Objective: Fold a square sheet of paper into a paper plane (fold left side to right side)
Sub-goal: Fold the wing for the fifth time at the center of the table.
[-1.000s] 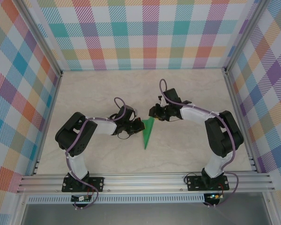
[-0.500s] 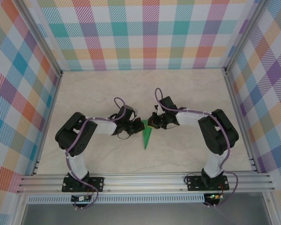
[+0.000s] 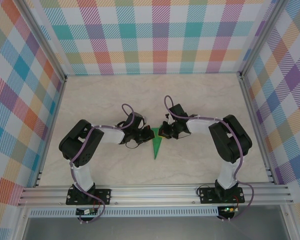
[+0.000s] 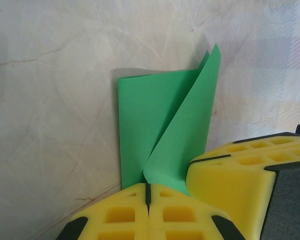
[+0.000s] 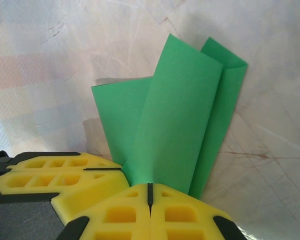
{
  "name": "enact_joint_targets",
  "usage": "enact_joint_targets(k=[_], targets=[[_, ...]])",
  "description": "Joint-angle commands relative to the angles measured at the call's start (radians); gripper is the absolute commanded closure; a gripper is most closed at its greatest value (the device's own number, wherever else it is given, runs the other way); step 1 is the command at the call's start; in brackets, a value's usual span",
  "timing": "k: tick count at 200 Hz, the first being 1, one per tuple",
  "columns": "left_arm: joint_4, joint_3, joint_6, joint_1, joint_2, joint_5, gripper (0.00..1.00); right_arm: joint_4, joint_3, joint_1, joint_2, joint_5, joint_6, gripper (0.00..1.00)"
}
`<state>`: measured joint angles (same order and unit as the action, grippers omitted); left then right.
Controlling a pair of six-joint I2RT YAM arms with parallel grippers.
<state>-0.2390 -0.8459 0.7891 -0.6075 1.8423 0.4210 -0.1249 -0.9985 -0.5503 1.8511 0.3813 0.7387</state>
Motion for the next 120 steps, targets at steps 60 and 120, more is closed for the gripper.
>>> enact_joint_targets(k=[60,120], targets=[[0.004,0.003,-0.009,-0.009,0.017,-0.018,0.98,-0.069,0.0,-0.003,0.051,-0.028,-0.047,1.0],[0.112,-0.004,-0.053,-0.003,-0.141,-0.034,0.87,-0.077,0.045,-0.003,0.065,-0.031,-0.05,1.0]])
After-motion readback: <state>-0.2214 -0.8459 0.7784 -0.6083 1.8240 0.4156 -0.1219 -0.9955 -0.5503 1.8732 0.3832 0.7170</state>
